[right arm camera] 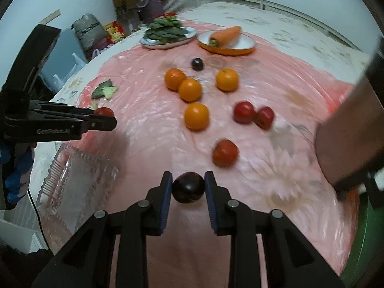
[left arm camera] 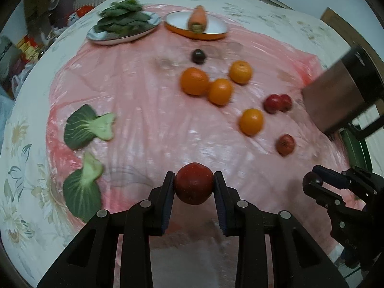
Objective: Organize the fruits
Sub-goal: 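Carry the plum and apple over the green tray with both tools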
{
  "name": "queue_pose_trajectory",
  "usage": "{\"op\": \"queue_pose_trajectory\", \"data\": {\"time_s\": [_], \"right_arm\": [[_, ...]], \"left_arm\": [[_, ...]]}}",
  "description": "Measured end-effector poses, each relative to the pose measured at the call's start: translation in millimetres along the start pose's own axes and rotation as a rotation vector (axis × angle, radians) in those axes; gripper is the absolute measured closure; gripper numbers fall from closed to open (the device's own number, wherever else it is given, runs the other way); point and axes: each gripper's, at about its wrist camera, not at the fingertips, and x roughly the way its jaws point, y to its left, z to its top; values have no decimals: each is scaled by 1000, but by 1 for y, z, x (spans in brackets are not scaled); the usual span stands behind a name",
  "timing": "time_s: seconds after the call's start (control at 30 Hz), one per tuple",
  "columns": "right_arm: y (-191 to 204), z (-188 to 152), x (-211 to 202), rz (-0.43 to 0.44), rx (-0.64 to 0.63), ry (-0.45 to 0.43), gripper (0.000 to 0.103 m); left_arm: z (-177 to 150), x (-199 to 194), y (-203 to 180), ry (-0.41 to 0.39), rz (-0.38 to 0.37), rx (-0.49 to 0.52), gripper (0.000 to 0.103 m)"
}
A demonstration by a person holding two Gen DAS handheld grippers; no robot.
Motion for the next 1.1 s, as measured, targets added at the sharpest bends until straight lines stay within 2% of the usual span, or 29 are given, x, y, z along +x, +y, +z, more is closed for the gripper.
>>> {"op": "queue_pose_trajectory", "data": {"time_s": [0.2,0.43,0.6,0.8,1.1], "right_arm": [[-30,-26,-22,-42,91,9,64],[-80,-61,-57,-123,201,6,63],[-131,-92,-90,-201,311,-6,64],[-189,-126,-127,-288,429,-36,64],[-272,-159,-158,-377,524,-92,64]], "left_arm": [[-3,-2,-49,27,-49,78,76],[-6,-1,-127,59,-113,206,76],[-10,-3,-190,56,-163,323,76],[-19,-4,-271,57,-257,441,76],[-15,10,-370,44,-347,520,76]]}}
